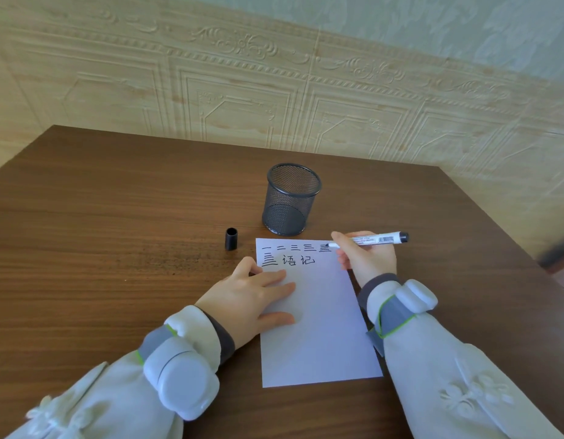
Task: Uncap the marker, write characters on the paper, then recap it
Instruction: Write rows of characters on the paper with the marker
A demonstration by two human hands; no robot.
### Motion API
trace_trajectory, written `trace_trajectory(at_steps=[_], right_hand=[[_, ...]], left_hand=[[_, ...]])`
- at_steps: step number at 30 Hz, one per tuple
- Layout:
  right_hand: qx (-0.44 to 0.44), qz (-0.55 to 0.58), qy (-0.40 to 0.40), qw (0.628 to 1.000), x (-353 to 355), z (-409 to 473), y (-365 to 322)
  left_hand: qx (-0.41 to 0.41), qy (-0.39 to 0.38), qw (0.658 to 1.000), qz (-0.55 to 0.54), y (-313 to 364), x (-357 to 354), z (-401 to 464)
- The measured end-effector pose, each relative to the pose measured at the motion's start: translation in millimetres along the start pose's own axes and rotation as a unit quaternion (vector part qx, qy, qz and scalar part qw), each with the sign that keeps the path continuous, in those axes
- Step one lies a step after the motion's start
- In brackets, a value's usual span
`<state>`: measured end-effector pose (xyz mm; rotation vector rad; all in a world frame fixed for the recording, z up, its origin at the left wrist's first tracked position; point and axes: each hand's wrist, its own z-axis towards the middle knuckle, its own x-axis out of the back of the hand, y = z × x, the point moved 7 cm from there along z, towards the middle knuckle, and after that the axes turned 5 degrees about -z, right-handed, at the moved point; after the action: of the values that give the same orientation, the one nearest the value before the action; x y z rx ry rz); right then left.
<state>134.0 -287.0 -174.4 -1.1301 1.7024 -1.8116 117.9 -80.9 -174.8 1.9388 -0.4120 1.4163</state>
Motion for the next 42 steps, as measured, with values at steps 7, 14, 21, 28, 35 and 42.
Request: trace_trajectory(at_steps=[7,14,21,28,35,42], right_hand=[[0.027,-0.058,0.016,0.998,2.5,0.6,-2.2],[0.046,-0.070,0.004,0.996,-1.9,-1.2,-2.0],[0.048,-0.069,-0.006,0.996,-5.6,-1.2,-2.0],[0.048,-0.074,0.005,0.996,-3.3,-1.4,-2.2],[0.038,-0.031,-0.006,0.999,-5.2,1.3,-0.8],[0.038,-0.068,-0.001,0.997,-3.7,-1.1,-1.5]], left_hand=[[0.001,0.000,1.000,0.001,-0.2,0.2,0.6],[-0.001,0.006,1.000,0.000,-2.1,-1.4,-0.9],[-0.001,0.000,1.000,0.001,-1.8,-1.3,0.2],[-0.001,-0.002,1.000,0.003,-1.8,-1.4,0.3],[-0.004,0.006,1.000,0.001,-1.3,-1.1,-0.3],[0.000,0.002,1.000,0.001,-3.1,-1.6,0.8]])
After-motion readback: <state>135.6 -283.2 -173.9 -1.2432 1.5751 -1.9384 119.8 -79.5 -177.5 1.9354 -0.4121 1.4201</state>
